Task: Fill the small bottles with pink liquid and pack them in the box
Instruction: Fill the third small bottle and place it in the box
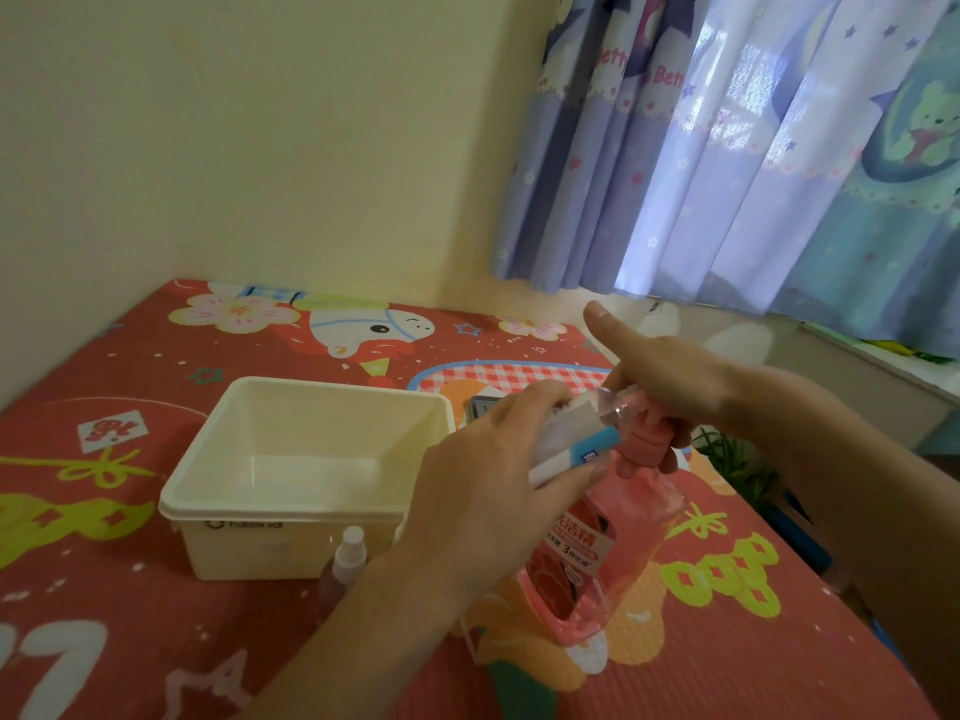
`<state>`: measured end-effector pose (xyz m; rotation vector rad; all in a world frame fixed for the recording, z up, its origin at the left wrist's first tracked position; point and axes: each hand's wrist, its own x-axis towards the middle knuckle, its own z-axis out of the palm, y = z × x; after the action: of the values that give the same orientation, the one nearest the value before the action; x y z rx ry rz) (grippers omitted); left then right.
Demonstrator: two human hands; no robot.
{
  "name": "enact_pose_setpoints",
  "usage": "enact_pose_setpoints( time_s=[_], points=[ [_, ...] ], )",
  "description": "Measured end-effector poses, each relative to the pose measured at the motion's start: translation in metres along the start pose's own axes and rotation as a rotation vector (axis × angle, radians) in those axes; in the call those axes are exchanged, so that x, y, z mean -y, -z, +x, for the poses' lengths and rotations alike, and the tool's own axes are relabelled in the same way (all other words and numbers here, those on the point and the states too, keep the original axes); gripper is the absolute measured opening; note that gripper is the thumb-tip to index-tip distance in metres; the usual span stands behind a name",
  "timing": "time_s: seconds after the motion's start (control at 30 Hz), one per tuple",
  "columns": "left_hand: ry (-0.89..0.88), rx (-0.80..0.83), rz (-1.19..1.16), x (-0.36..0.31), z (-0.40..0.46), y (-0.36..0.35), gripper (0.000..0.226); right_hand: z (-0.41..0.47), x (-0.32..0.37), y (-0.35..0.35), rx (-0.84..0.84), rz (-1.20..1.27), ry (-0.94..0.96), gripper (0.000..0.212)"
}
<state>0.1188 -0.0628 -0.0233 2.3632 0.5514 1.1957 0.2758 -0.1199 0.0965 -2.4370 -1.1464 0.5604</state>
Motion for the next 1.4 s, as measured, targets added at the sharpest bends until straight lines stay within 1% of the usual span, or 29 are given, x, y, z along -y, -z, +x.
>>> enact_pose_setpoints(
  time_s=[0.13, 0.2, 0.33, 0.43, 0.53, 0.6, 0.63, 0.73, 0.8, 0.93, 1.03, 1.1, 1.2, 1.27, 1.33, 1.4],
  points=[
    [0.005, 0.019, 0.024, 0.001, -0.001, -0.001, 0.048, 0.003, -0.004, -0.010, -0.099, -0.042, 0.042, 0.088],
    [0.003, 0.023, 0.017, 0.001, 0.000, -0.001, 0.046, 0.001, -0.004, -0.008, -0.080, -0.035, 0.036, 0.091],
    [0.012, 0.030, -0.046, -0.001, 0.000, 0.000, 0.046, -0.004, -0.001, 0.004, 0.043, 0.003, -0.020, 0.104],
    [0.012, 0.013, -0.042, -0.001, 0.000, 0.000, 0.046, -0.003, -0.002, 0.001, 0.003, 0.005, -0.011, 0.104],
    [0.017, 0.021, -0.035, 0.000, 0.000, -0.001, 0.047, 0.002, -0.006, -0.010, -0.080, -0.008, 0.022, 0.097],
    [0.020, 0.037, -0.051, 0.001, 0.000, -0.001, 0.047, 0.003, -0.007, -0.011, -0.102, -0.015, 0.042, 0.094],
    [0.023, 0.041, -0.059, 0.001, 0.000, -0.001, 0.047, 0.002, -0.006, -0.010, -0.085, -0.017, 0.038, 0.094],
    [0.034, 0.044, -0.100, 0.000, 0.000, 0.000, 0.047, -0.001, -0.002, 0.000, 0.033, -0.001, -0.005, 0.098],
    [0.034, 0.039, -0.123, 0.000, 0.000, 0.001, 0.046, -0.002, -0.001, 0.004, 0.073, 0.020, -0.022, 0.099],
    [0.042, 0.043, -0.124, 0.001, 0.000, 0.002, 0.045, 0.002, -0.003, -0.005, -0.009, -0.013, -0.018, 0.096],
    [0.051, 0.060, -0.120, 0.002, 0.000, 0.002, 0.043, 0.005, -0.007, -0.011, -0.073, -0.025, 0.012, 0.102],
    [0.053, 0.068, -0.134, 0.001, 0.000, 0.002, 0.043, 0.003, -0.005, -0.008, -0.060, -0.021, 0.009, 0.103],
    [0.048, 0.070, -0.169, -0.002, 0.001, 0.003, 0.044, -0.003, -0.002, 0.002, 0.030, -0.035, -0.012, 0.103],
    [0.037, 0.054, -0.168, -0.003, 0.000, 0.004, 0.043, -0.004, 0.000, 0.005, 0.058, -0.038, -0.013, 0.108],
    [0.036, 0.041, -0.143, -0.002, 0.000, 0.004, 0.043, -0.001, -0.001, 0.002, 0.020, -0.048, -0.006, 0.111],
    [0.038, 0.042, -0.113, -0.002, 0.000, 0.004, 0.044, 0.003, -0.003, -0.005, -0.034, -0.051, 0.009, 0.099]
  ],
)
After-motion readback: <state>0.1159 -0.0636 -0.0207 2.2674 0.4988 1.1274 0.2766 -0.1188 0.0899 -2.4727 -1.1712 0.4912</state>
